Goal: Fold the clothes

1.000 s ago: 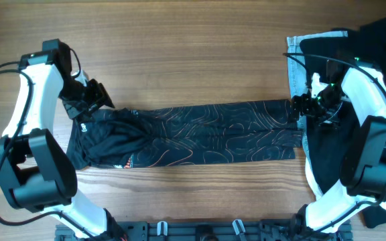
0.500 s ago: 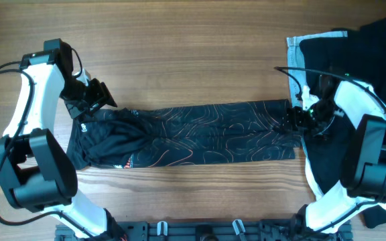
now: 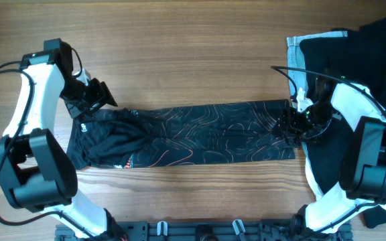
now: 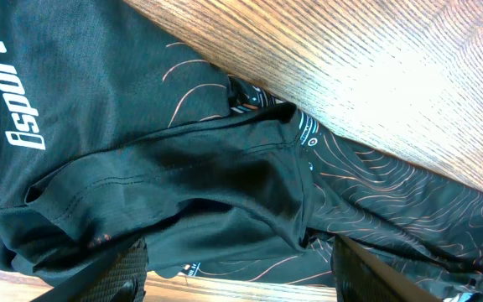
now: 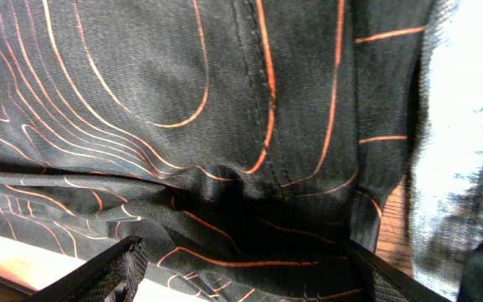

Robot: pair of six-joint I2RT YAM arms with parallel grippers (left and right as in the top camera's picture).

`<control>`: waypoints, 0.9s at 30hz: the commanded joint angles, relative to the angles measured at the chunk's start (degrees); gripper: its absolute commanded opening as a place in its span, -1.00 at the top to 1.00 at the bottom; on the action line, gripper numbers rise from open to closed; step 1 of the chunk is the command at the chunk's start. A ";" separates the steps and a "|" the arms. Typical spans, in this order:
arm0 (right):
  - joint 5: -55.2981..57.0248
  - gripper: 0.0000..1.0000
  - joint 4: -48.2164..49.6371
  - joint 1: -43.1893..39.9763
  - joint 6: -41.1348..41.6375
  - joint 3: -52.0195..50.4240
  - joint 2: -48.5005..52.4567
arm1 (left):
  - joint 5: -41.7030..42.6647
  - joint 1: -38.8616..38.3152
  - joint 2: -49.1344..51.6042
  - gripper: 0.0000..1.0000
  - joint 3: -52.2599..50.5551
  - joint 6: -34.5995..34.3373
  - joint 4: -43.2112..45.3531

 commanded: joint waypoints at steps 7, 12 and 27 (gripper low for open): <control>-1.68 -0.31 3.23 1.60 0.22 -0.81 0.74 | 0.83 -0.04 -1.14 -0.41 -0.35 1.22 0.04; 8.66 -0.51 6.62 4.94 7.32 -2.23 0.74 | 0.83 -0.04 -1.14 -0.41 -0.35 1.22 0.02; 13.57 0.91 8.57 4.96 10.91 -2.14 0.72 | -0.44 -0.04 -1.14 -0.47 -0.35 1.22 -0.04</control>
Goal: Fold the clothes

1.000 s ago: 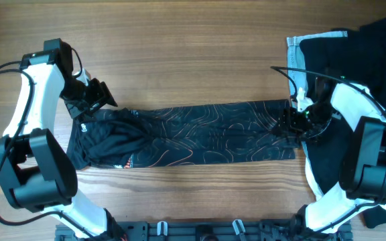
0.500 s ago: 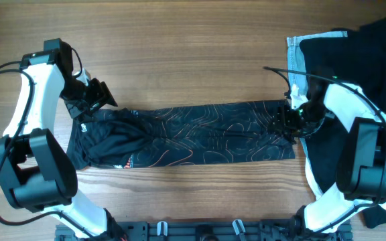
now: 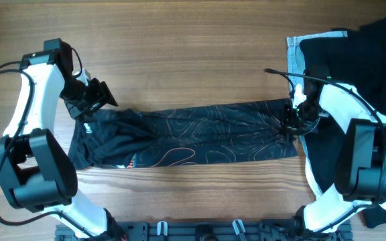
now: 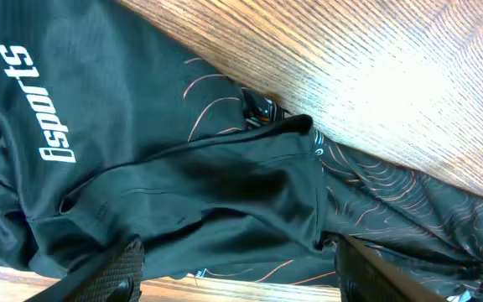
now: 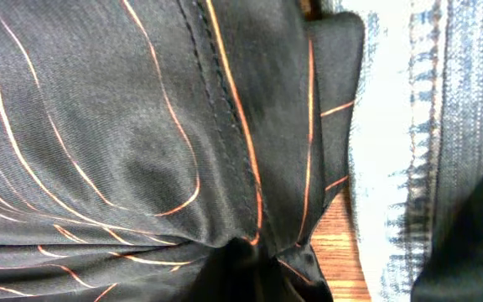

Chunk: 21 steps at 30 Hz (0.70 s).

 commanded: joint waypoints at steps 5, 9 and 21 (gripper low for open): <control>1.88 0.91 -3.41 -0.13 0.13 4.42 0.24 | -0.37 -0.04 -1.14 -0.47 -0.33 1.20 -0.33; 1.57 0.91 -9.60 3.02 0.00 10.36 -2.16 | -0.37 -0.04 -1.14 -0.47 -0.33 1.18 -0.35; -1.03 0.91 -8.76 29.33 13.66 12.46 -3.28 | -0.37 -0.04 -1.16 -0.48 -0.33 1.20 -0.37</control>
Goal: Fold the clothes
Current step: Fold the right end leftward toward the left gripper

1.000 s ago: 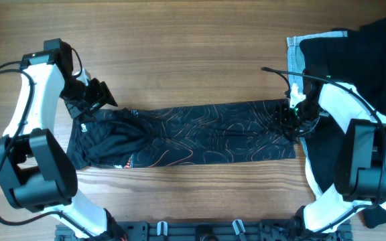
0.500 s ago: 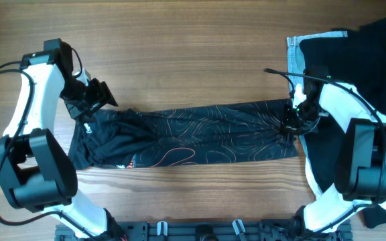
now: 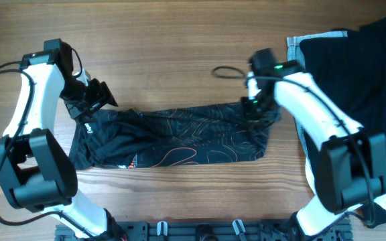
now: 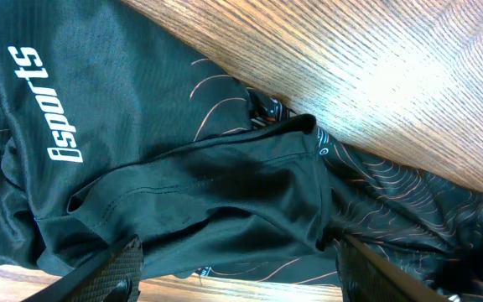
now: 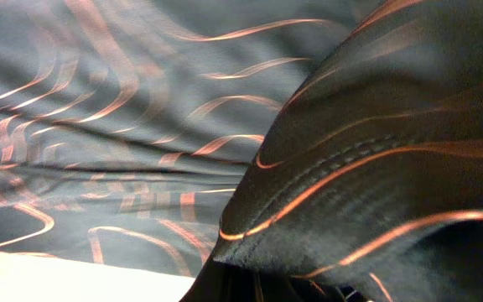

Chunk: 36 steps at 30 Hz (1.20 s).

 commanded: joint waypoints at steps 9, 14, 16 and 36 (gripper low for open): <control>-4.24 0.91 9.05 14.34 7.28 0.70 -0.72 | -0.17 -0.04 -1.14 -0.48 -0.33 1.18 -0.15; -9.44 0.91 11.74 17.00 3.15 0.68 -0.02 | -0.17 -0.04 -1.14 -0.48 -0.33 1.20 -0.15; -10.64 0.90 12.24 18.32 2.05 0.68 0.26 | -0.17 -0.04 -1.14 -0.48 -0.33 1.20 -0.15; -4.63 -0.37 11.41 18.78 3.78 -5.16 0.28 | -0.17 -0.04 -1.16 -0.49 -0.33 1.18 -0.15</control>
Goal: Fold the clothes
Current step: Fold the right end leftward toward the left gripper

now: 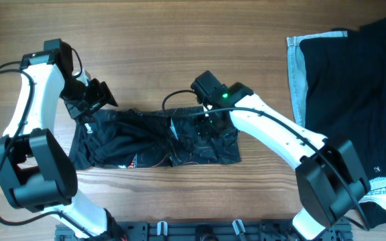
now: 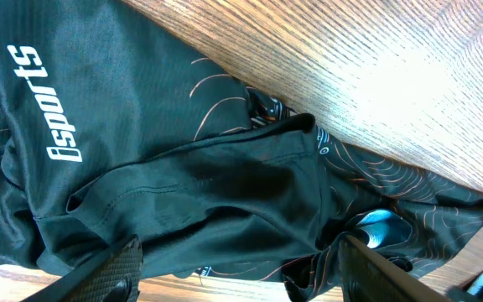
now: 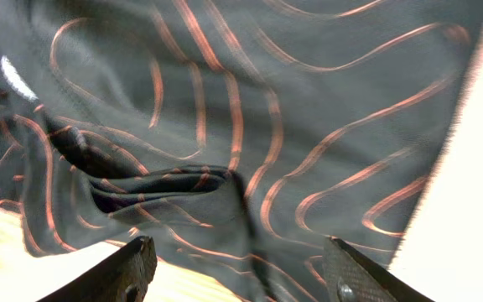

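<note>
A black sports garment with thin orange contour lines lies on the wooden table, its right part doubled over to the left. White "sports" lettering shows near its left end. My right gripper hovers over the folded middle, open, with patterned cloth under its fingers. My left gripper sits at the garment's upper left corner, its fingers spread wide over the dark fabric, open.
At the far right lies a pile of other clothes: a large black piece on top of light blue denim. The table's front rail runs along the bottom edge.
My right gripper, shut on the garment's right end near the right side, is now over the middle and open. The garment's right edge has come left, leaving it shorter. The left arm is unchanged.
The garment first lay stretched long across the table, my right gripper open on its right end, my left at its left corner. Then the right gripper was shut on that end, then held it further left. Now the end lies folded over the middle, released.
</note>
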Robot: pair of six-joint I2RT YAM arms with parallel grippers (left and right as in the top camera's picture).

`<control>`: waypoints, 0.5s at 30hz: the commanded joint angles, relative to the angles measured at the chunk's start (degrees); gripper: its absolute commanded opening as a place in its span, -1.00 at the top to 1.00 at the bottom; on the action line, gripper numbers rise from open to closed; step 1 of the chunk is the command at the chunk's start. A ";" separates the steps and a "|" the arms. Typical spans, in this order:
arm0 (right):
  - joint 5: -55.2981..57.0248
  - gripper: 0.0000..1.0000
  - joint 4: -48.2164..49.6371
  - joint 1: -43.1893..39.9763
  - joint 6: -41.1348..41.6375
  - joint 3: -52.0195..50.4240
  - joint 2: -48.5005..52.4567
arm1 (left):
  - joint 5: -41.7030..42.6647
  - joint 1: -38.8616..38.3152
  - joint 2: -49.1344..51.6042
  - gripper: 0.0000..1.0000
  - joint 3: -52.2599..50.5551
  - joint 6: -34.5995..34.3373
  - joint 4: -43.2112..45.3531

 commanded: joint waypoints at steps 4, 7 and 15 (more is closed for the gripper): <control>-10.29 -0.24 7.13 0.24 -1.27 -7.15 0.31 | -0.17 -0.04 -1.16 -0.49 -0.33 1.18 -0.13; -16.41 0.03 8.31 0.33 -4.59 -7.30 0.31 | -0.17 -0.07 -1.14 -0.49 -0.33 1.18 -0.13; -21.33 0.91 7.98 1.81 -7.96 -7.30 0.31 | -0.17 -0.04 -1.14 -0.50 -0.33 1.18 -0.39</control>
